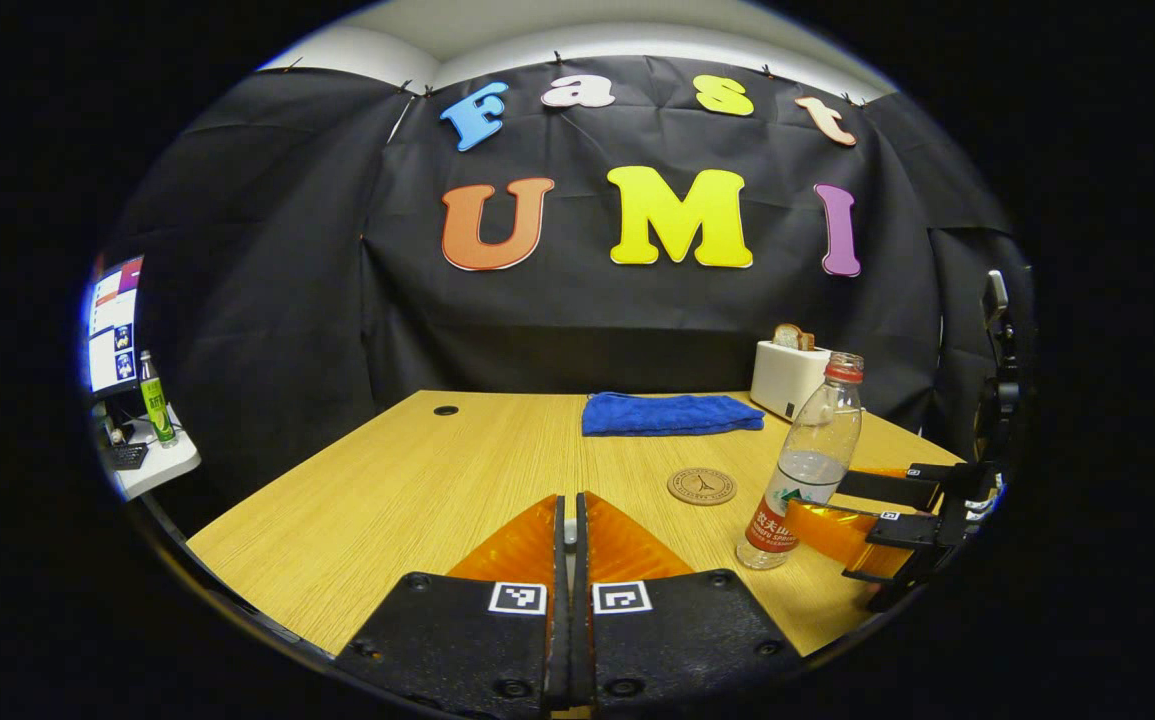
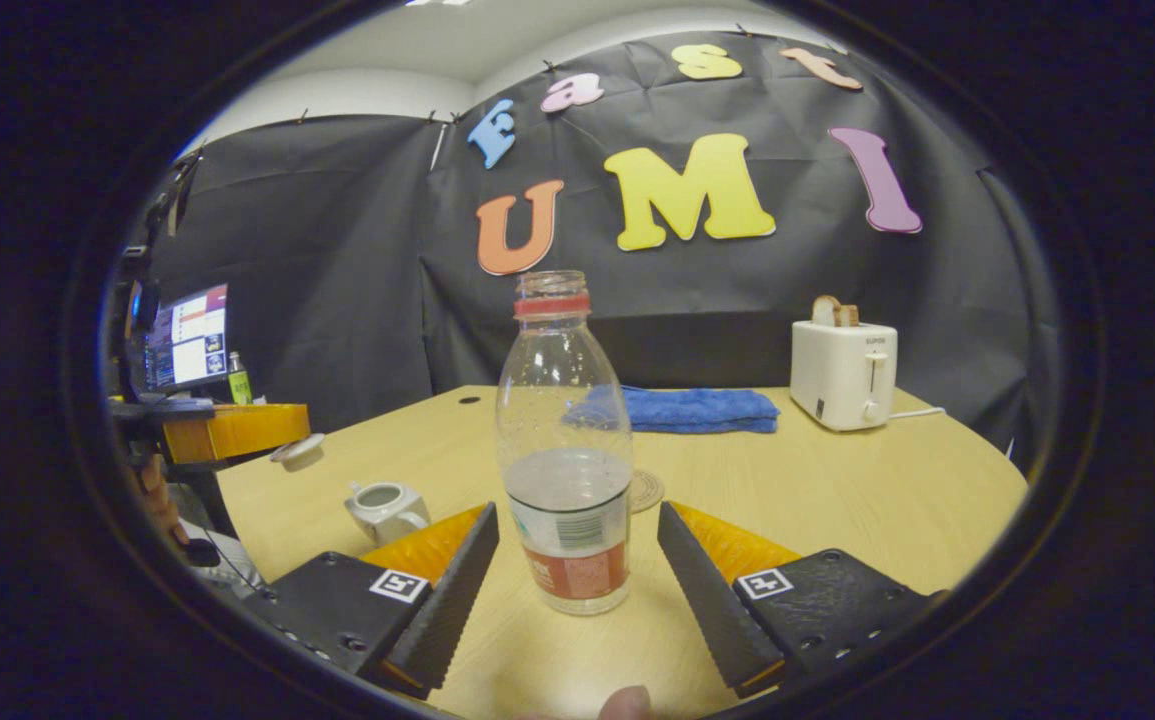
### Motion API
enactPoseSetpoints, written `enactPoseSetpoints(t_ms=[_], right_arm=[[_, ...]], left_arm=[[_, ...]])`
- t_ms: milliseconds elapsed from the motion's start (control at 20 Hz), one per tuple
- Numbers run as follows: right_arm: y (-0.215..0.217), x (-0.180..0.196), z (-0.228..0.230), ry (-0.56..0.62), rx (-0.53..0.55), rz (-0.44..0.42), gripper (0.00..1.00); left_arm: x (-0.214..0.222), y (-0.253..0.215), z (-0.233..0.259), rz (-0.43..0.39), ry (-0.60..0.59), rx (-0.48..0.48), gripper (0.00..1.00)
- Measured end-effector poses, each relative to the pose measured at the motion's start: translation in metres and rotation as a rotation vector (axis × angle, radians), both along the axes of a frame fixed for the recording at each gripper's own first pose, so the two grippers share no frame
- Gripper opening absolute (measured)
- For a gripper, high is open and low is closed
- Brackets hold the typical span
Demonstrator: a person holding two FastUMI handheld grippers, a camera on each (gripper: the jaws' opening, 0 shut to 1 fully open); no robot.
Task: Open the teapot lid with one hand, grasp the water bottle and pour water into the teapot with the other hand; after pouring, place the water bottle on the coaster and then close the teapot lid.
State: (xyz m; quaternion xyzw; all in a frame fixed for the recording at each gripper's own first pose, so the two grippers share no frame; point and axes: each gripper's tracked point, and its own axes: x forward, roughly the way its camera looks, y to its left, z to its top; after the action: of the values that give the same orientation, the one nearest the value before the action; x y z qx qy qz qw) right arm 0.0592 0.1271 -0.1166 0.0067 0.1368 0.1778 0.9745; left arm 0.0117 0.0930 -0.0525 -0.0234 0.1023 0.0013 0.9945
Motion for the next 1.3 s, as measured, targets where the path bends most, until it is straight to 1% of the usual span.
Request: enactPoseSetpoints(t_ms=[150, 200, 250, 300, 350, 400, 450, 500, 650, 750, 850, 900, 1000, 1100, 1300], right_arm=[[0.002, 0.005, 0.0, 0.004, -0.004, -0.006, 0.95], [0.002, 0.005, 0.001, 0.002, -0.01, -0.011, 0.92], [0.002, 0.006, 0.002, -0.005, -0.019, -0.014, 0.81], [0.002, 0.006, 0.002, -0.008, -0.034, -0.008, 0.8], [0.007, 0.005, 0.005, -0.015, -0.058, 0.01, 0.75], [0.01, 0.005, 0.009, -0.028, -0.097, 0.031, 0.74], [0.013, 0.005, 0.014, -0.053, -0.146, 0.049, 0.73], [0.014, 0.007, 0.019, -0.086, -0.21, 0.064, 0.71], [0.021, 0.017, 0.027, -0.163, -0.434, 0.098, 0.72], [0.025, 0.025, 0.03, -0.224, -0.586, 0.117, 0.71], [0.032, 0.032, 0.029, -0.279, -0.733, 0.143, 0.72], [0.036, 0.035, 0.025, -0.29, -0.787, 0.164, 0.72], [0.04, 0.042, 0.016, -0.294, -0.858, 0.193, 0.72], [0.04, 0.047, 0.012, -0.315, -0.936, 0.201, 0.72], [0.041, 0.049, 0.004, -0.411, -1.122, 0.209, 0.71]], left_arm=[[-0.003, 0.006, -0.001, 0.015, -0.002, -0.01, 0.03], [-0.004, 0.009, -0.001, 0.021, -0.003, -0.012, 0.03], [-0.005, 0.011, -0.002, 0.025, -0.004, -0.016, 0.03], [-0.004, 0.014, -0.004, 0.028, -0.004, -0.02, 0.03], [-0.004, 0.016, -0.005, 0.028, -0.005, -0.023, 0.03], [-0.006, 0.016, -0.005, 0.028, -0.005, -0.024, 0.03], [-0.006, 0.017, -0.006, 0.028, -0.006, -0.023, 0.02], [-0.005, 0.018, -0.004, 0.029, -0.011, -0.024, 0.03], [-0.001, 0.021, -0.001, 0.026, -0.025, -0.031, 0.03], [-0.002, 0.026, -0.002, 0.031, -0.027, -0.025, 0.03], [-0.002, 0.029, 0.0, 0.036, -0.032, -0.03, 0.03], [-0.002, 0.032, 0.002, 0.04, -0.038, -0.034, 0.03], [-0.002, 0.037, 0.005, 0.047, -0.051, -0.042, 0.03], [-0.002, 0.043, 0.007, 0.056, -0.06, -0.044, 0.03], [-0.003, 0.054, 0.006, 0.072, -0.066, -0.047, 0.03]])
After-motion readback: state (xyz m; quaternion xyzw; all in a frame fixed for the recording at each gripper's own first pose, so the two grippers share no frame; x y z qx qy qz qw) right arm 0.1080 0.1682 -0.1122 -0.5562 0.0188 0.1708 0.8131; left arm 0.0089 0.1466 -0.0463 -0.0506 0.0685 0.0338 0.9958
